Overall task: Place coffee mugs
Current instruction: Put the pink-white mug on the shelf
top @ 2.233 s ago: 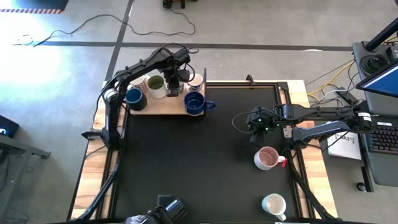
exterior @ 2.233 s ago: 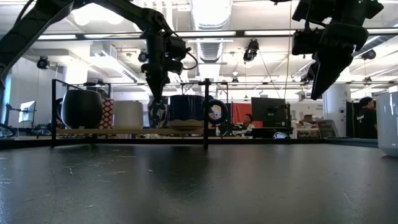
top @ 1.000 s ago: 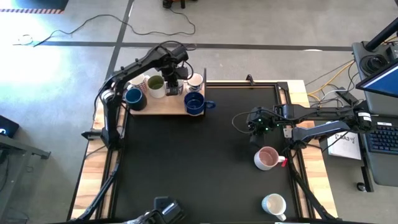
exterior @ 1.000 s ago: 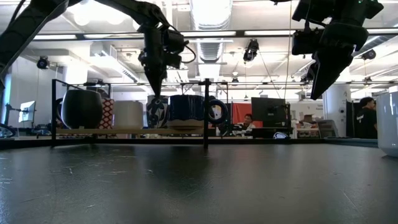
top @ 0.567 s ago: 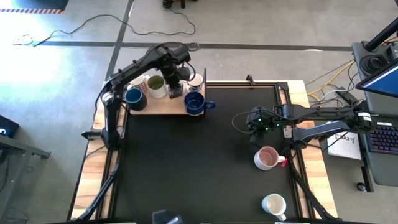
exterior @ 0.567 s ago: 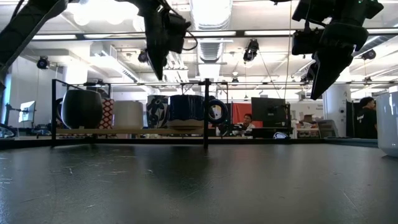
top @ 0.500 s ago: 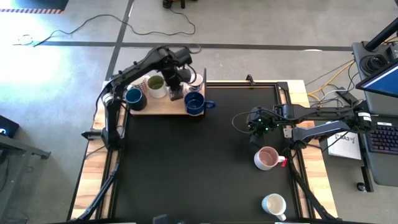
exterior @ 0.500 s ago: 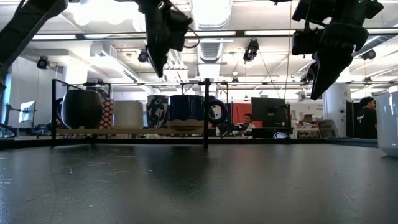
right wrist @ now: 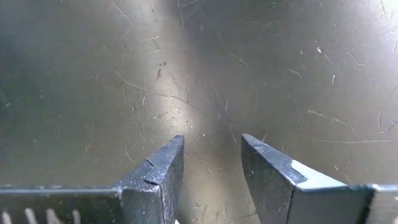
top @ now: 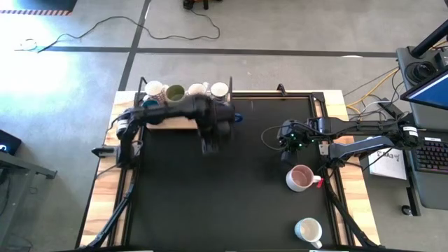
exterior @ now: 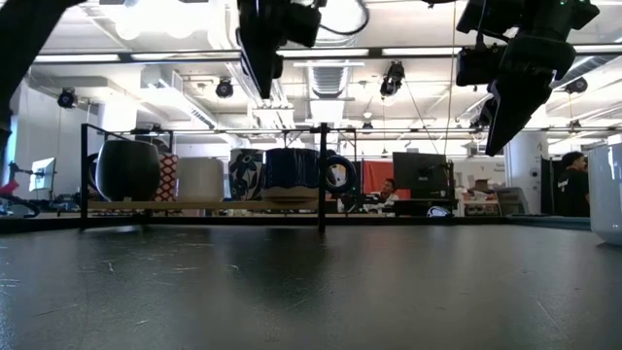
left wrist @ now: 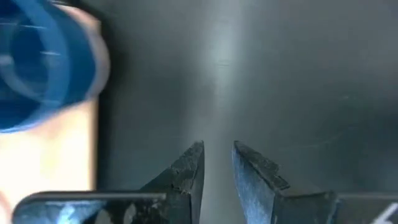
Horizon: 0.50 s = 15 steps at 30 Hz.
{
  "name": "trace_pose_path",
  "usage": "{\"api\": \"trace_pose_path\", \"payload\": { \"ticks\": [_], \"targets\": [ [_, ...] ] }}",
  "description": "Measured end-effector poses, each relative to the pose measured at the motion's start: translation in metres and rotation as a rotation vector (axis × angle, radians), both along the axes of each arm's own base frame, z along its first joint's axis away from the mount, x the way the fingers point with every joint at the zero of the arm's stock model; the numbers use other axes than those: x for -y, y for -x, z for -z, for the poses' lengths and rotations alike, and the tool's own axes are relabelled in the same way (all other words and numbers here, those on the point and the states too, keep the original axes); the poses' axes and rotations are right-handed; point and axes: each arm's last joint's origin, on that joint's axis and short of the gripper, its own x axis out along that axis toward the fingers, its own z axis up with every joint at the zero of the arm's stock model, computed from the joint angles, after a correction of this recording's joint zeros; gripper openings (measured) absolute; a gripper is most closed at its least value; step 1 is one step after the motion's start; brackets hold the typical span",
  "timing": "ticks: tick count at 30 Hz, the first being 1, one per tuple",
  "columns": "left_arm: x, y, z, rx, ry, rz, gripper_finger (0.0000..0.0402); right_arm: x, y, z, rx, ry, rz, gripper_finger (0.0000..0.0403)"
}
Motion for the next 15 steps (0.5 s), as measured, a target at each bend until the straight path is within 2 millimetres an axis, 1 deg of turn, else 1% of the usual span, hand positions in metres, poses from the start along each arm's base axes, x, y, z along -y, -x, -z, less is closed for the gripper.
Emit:
{"api": "trace_pose_path", "payload": {
  "ticks": [4, 8, 12, 15],
  "targets": [
    [0.048, 0.001, 0.009, 0.021, 0.008, 0.021, 0.0066, 0.0, 0.0, 0.0, 0.0, 0.0, 0.0, 0.0146],
    [0.099, 0.009, 0.014, 0.148, -0.063, 0.053, 0.0066, 0.0, 0.0, 0.0, 0.0, 0.0, 0.0, 0.0146],
    [0.145, 0.022, 0.024, 0.342, -0.166, 0.028, 0.0066, 0.0, 0.0, 0.0, 0.0, 0.0, 0.0, 0.0146],
    [0.172, 0.031, 0.031, 0.524, -0.25, -0.029, 0.0066, 0.0, 0.0, 0.0, 0.0, 0.0, 0.0, 0.0146]
  ]
}}
